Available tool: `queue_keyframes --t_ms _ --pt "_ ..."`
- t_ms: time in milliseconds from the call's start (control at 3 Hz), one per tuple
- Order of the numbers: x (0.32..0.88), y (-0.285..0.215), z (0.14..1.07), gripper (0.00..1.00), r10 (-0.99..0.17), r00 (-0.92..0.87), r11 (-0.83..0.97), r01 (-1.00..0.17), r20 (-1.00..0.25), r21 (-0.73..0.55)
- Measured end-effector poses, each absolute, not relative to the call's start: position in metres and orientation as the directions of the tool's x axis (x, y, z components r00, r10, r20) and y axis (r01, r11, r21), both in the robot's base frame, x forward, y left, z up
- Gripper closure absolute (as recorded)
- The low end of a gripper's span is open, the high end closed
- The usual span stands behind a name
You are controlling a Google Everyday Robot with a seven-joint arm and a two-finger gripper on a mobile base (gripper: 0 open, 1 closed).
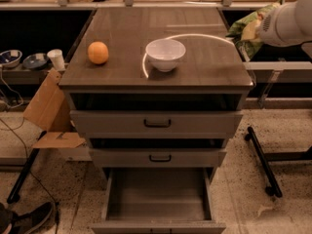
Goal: Place green jalapeno chip bag into bottom drawer
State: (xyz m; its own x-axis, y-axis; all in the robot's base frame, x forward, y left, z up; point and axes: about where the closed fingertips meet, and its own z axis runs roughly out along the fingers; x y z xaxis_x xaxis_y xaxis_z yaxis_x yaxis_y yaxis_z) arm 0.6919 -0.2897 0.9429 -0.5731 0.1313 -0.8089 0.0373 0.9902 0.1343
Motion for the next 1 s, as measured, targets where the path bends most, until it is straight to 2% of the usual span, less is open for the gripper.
queue_keyframes --t_ms 1000 --pt "0.562 -0.23 0.941 1.0 0.09 -0.626 0.903 -0.277 -0.775 0.329"
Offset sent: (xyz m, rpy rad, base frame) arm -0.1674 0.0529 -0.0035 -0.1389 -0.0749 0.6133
